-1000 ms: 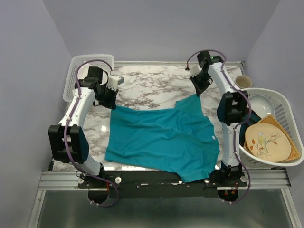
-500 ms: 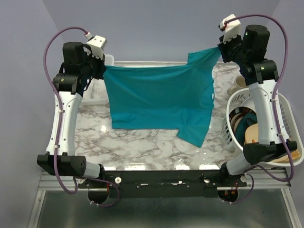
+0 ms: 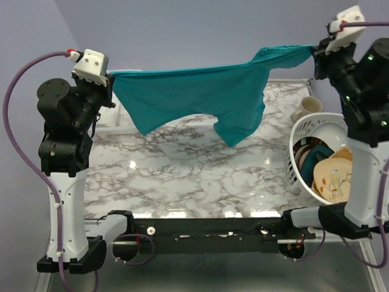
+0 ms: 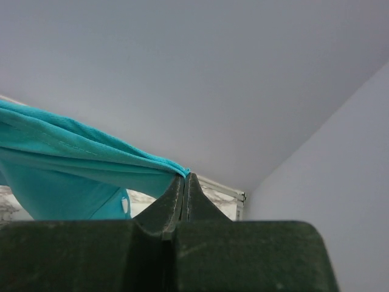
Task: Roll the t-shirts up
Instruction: Flatten out the T-shirt at the center of the board.
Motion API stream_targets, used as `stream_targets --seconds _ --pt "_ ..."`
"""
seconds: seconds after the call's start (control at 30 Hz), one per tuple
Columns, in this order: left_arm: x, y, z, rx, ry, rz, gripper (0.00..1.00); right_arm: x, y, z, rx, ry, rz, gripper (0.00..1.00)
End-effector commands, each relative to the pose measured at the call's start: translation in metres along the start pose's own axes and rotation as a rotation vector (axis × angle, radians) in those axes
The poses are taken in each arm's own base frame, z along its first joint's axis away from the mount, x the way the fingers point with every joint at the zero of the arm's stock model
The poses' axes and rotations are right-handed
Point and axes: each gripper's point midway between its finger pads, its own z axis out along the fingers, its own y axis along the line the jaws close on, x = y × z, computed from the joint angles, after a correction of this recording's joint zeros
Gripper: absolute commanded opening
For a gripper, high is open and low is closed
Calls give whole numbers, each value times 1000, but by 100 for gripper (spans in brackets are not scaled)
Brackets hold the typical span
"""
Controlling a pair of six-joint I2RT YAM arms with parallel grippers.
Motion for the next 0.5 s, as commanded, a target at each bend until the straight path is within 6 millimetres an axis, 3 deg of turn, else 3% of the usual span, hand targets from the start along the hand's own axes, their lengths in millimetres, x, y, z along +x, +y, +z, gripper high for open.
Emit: stream_targets --seconds 0.0,0.3,0.47 --pt "-26 8 -26 -69 -90 -1 0 -22 -8 -57 37 -62 27 0" --pt "-74 6 -78 -91 -227 49 0 -43 -11 -142 73 -181 1 0" --pt "-100 0 -119 -97 -316 96 0 -51 -10 -180 83 -240 -34 0"
